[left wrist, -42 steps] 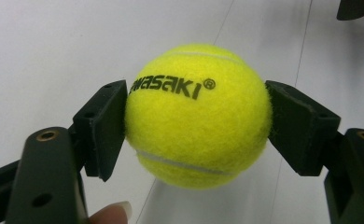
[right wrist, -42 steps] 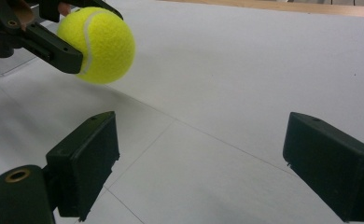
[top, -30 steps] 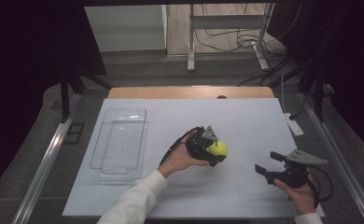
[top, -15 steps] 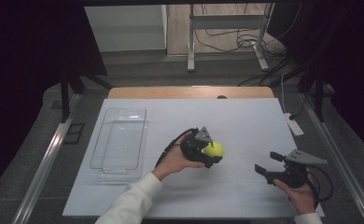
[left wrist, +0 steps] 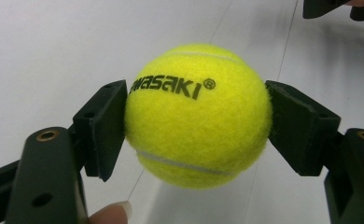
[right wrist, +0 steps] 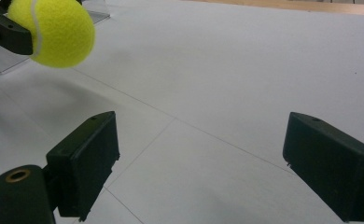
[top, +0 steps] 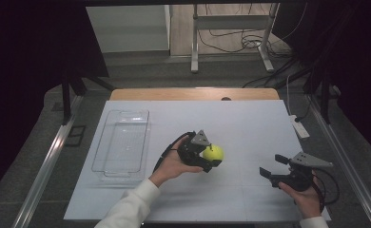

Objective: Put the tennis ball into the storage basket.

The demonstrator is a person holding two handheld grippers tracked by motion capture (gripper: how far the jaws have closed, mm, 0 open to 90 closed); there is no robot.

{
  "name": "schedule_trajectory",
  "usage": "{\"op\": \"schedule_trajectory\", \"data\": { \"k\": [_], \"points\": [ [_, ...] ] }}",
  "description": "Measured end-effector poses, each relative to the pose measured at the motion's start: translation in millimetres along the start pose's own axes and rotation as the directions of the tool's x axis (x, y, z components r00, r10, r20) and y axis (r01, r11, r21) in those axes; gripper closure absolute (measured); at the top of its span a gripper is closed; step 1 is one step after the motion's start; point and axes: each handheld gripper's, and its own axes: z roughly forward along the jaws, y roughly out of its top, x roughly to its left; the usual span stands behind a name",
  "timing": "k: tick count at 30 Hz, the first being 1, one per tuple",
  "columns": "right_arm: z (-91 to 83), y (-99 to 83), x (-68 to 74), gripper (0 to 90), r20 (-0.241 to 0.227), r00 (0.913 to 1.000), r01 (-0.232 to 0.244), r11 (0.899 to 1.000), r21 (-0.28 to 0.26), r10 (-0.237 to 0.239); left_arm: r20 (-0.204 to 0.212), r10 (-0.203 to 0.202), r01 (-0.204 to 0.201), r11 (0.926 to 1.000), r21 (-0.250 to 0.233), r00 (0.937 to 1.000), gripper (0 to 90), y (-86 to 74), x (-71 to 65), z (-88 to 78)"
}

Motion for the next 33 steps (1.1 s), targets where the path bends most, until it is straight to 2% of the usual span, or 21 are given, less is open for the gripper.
{"op": "schedule_trajectory", "data": {
  "k": [3, 6, 11, 17, 20, 33],
  "points": [
    [-0.3, 0.0, -0.1, 10.9, 0.002, 1.0000, 0.003, 1.000, 0.003, -0.003, 0.001, -0.013, 0.013, 0.9999, -0.010, 0.9999, 26.1, -2.1, -1.3, -3.0],
    [-0.4, -0.2, -0.5, 10.9, 0.002, 1.0000, 0.002, 1.000, 0.003, -0.002, -0.004, -0.002, 0.002, 0.9999, -0.010, 1.0000, 26.1, -3.8, -2.3, -6.7],
    [0.2, -0.2, 0.0, 10.9, 0.001, 1.0000, 0.001, 1.000, 0.003, -0.001, -0.011, -0.023, 0.022, 0.9994, -0.026, 0.9997, 26.1, -7.6, -2.6, -11.0],
    [-0.1, -0.3, -0.7, 11.0, 0.005, 1.0000, 0.002, 1.000, 0.002, -0.002, -0.019, -0.026, 0.025, 0.9990, -0.036, 0.9995, 26.1, -11.5, -2.7, -18.0],
    [0.0, -0.2, -0.5, 11.0, 0.005, 1.0000, 0.004, 1.000, 0.002, -0.004, -0.024, -0.019, 0.018, 0.9993, -0.032, 0.9995, 26.0, -13.3, -1.2, -20.6],
    [-0.3, -0.5, -0.7, 11.0, 0.010, 1.0000, 0.002, 1.000, 0.006, -0.002, -0.048, -0.059, 0.056, 0.9970, -0.053, 0.9971, 26.0, -23.8, 6.5, -30.5]
  ]
}}
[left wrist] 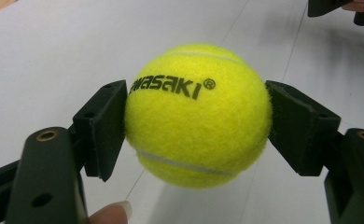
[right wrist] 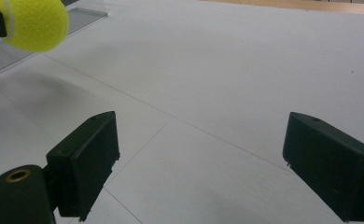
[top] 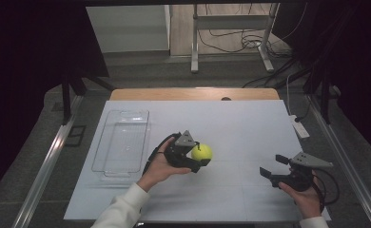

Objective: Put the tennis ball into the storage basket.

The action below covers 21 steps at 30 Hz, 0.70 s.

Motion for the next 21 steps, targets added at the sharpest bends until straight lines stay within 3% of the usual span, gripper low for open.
{"op": "schedule_trajectory", "data": {
  "k": [14, 21],
  "points": [
    [-0.1, -0.6, 0.6, 11.0, 0.000, 1.0000, -0.002, 1.000, -0.002, 0.002, -0.030, -0.009, 0.009, 0.9996, -0.025, 0.9995, 26.0, -6.2, 4.1, -13.0],
    [0.4, -0.8, 1.4, 11.0, -0.001, 1.0000, 0.002, 1.000, 0.001, -0.002, -0.042, -0.035, 0.034, 0.9989, -0.033, 0.9985, 26.0, -11.8, 9.4, -19.4]
  ]
}}
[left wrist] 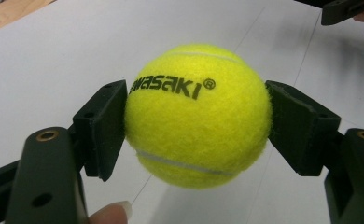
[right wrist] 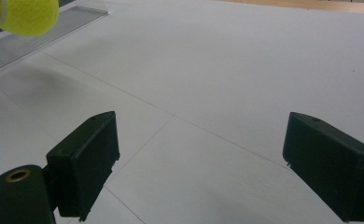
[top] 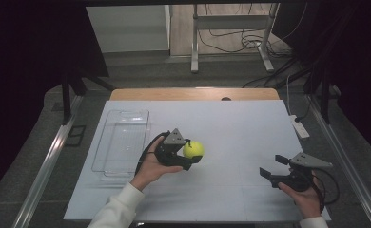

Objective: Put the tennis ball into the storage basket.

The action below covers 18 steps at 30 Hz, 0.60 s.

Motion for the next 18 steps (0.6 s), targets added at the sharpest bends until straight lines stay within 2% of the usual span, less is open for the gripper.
{"op": "schedule_trajectory", "data": {
  "k": [10, 18],
  "points": [
    [1.1, -0.4, 0.6, 10.9, -0.003, 1.0000, 0.002, 1.000, 0.004, -0.002, -0.010, -0.002, 0.002, 1.0000, -0.007, 0.9999, 26.0, -1.7, -1.4, -6.2],
    [1.8, -0.3, 1.2, 10.9, -0.005, 1.0000, 0.004, 1.000, 0.007, -0.004, -0.028, -0.018, 0.018, 0.9997, -0.015, 0.9994, 26.0, -6.0, 3.7, -14.4]
  ]
}}
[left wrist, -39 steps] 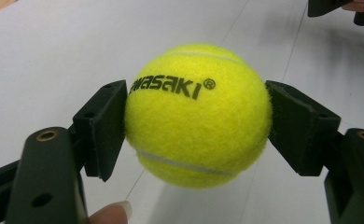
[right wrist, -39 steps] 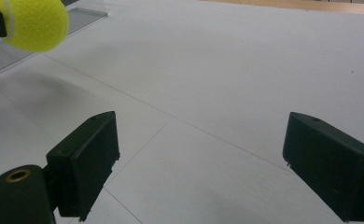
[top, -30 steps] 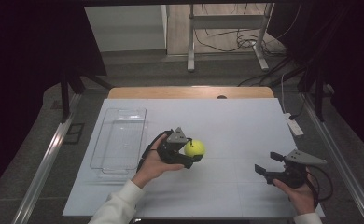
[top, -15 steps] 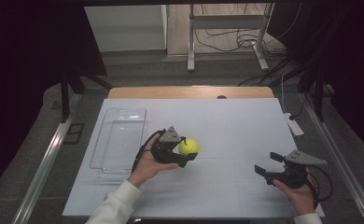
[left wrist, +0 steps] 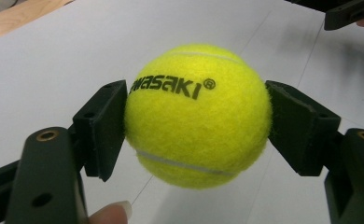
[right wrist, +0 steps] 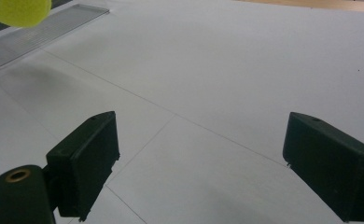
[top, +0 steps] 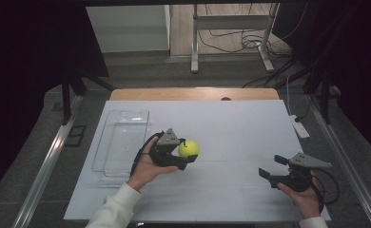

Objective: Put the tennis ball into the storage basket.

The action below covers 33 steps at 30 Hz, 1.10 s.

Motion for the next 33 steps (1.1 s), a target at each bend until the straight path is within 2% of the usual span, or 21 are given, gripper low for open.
{"op": "schedule_trajectory", "data": {
  "k": [16, 33],
  "points": [
    [0.7, -0.2, 0.0, 10.9, 0.002, 1.0000, 0.002, 1.000, 0.004, -0.002, -0.032, -0.029, 0.028, 0.9993, -0.023, 0.9991, 26.0, -3.3, 6.5, -11.5],
    [1.4, -0.3, 0.4, 11.0, 0.005, 1.0000, 0.004, 1.000, 0.006, -0.004, -0.059, -0.055, 0.051, 0.9962, -0.071, 0.9967, 26.0, -3.1, 12.4, -24.7]
  ]
}}
